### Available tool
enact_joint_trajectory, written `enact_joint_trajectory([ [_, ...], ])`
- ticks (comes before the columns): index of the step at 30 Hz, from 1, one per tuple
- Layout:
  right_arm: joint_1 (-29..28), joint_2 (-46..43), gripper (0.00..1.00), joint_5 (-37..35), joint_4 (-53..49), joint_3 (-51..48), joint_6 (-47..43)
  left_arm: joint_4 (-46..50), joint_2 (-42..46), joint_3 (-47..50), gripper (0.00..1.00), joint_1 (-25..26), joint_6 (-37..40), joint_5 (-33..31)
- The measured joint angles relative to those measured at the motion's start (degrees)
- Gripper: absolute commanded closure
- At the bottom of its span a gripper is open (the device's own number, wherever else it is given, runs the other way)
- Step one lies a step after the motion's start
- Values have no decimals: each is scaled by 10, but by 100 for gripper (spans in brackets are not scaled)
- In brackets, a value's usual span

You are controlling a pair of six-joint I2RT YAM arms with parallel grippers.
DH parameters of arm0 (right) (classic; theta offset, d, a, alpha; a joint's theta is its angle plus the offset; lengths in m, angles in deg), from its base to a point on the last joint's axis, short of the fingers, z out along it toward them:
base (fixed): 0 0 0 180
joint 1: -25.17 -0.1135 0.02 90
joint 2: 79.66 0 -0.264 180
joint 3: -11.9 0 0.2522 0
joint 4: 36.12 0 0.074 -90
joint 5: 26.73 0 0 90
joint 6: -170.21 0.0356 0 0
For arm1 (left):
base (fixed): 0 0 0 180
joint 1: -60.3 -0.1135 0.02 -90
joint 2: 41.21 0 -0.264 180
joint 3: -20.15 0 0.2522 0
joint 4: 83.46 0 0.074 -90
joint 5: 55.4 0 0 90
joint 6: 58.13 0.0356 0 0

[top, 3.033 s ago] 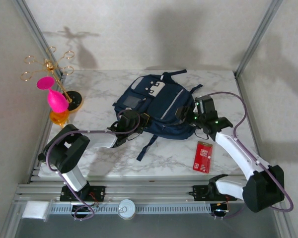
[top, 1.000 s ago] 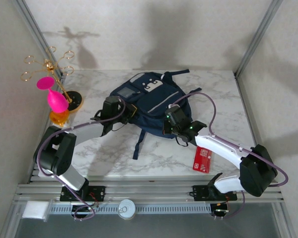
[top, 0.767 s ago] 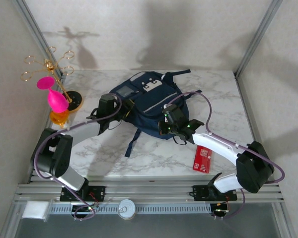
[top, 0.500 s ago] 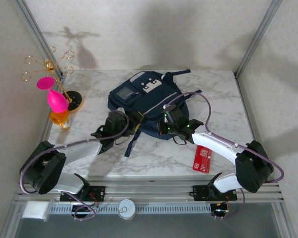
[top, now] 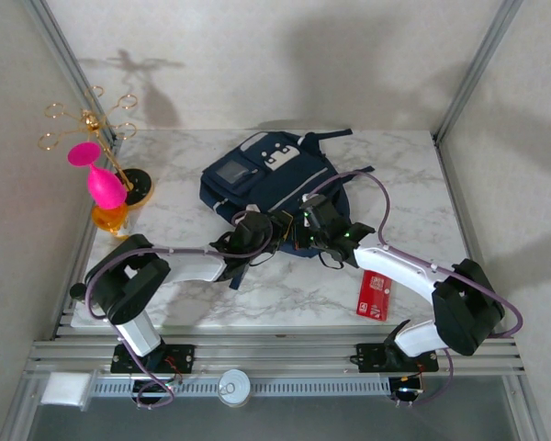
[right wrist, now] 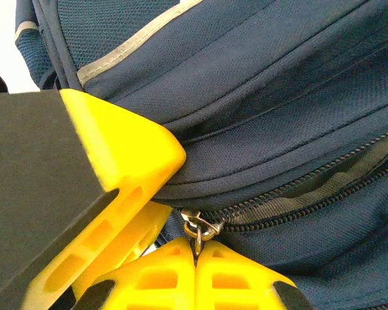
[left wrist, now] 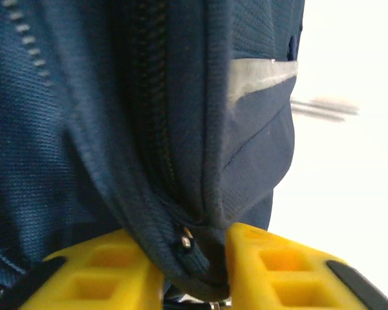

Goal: Pack the student bag

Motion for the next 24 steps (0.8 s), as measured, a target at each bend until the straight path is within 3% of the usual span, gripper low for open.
enact_joint_trajectory([
  [4, 0, 6, 100, -11, -5, 0, -5, 7, -9, -10, 100, 1, -4, -11],
  [13, -8, -3, 100, -50, -50, 17, -27, 41, 50, 35, 100, -14, 26, -25],
  [19, -2, -8, 100, -111, -132, 44, -38, 108, 135, 86, 100, -83, 96, -10],
  [24, -12, 3, 100, -69, -140, 70, -64, 132, 182, 115, 100, -132, 143, 26],
])
